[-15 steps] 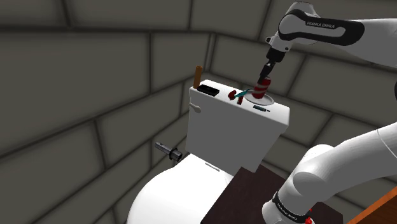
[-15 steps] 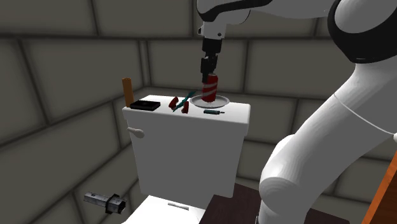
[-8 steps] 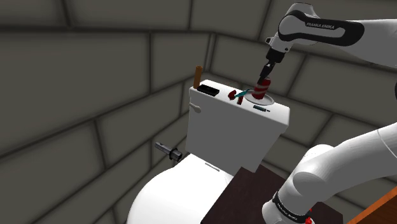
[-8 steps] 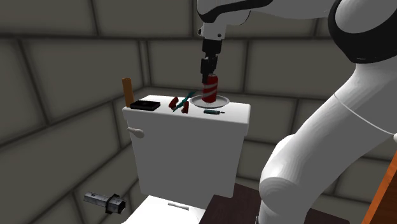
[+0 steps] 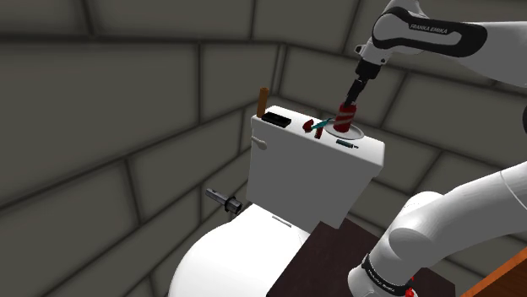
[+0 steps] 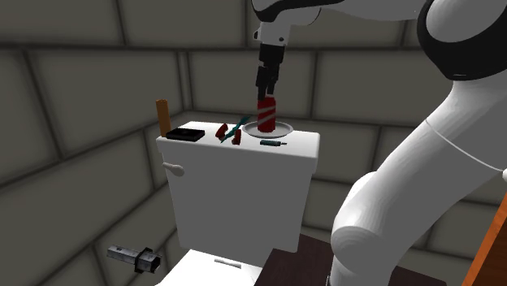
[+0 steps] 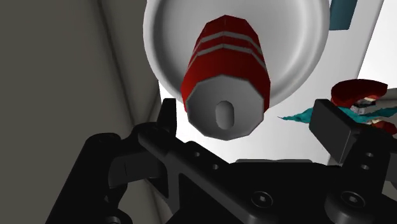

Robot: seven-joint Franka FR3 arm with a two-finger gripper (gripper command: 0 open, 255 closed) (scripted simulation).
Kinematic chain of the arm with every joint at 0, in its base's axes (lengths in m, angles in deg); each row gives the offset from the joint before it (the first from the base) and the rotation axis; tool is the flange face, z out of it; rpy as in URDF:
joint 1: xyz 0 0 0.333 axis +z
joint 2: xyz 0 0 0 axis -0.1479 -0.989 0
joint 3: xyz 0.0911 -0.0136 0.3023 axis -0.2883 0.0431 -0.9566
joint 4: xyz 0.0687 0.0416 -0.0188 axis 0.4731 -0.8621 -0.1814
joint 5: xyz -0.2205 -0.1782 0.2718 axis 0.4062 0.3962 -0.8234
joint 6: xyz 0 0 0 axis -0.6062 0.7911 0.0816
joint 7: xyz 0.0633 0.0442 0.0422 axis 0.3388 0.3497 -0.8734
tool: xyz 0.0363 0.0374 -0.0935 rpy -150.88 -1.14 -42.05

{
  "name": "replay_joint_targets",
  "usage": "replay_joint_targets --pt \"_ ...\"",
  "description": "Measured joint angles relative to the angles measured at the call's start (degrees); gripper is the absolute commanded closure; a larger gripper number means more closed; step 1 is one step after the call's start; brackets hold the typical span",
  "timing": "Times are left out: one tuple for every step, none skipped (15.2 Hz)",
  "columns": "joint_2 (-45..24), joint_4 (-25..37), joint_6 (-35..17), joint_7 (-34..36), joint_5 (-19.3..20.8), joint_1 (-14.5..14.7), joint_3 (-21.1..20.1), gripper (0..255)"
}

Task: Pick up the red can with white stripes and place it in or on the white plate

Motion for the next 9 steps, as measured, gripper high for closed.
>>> replay_joint_targets --pt "-0.29 2.35 2.00 -0.21 -0.15 0.07 -0.06 0" --pt "-0.74 4.13 3.36 -0.34 -0.33 0.18 -0.07 0" --pt "-0.77 4.96 4.19 -0.25 -0.39 0.23 -0.23 0" --pt "-0.77 5.34 4.58 -0.25 -0.41 0.24 -0.28 0" --pt "-0.76 5.51 4.78 -0.21 -0.42 0.26 -0.33 0" --pt "-0.76 5.61 4.90 -0.19 -0.42 0.26 -0.37 0" --pt "-0.74 5.65 4.97 -0.15 -0.43 0.27 -0.41 0" --pt "-0.74 5.68 5.00 -0.15 -0.43 0.27 -0.41 0" --pt "-0.75 5.70 5.02 -0.14 -0.43 0.27 -0.42 0"
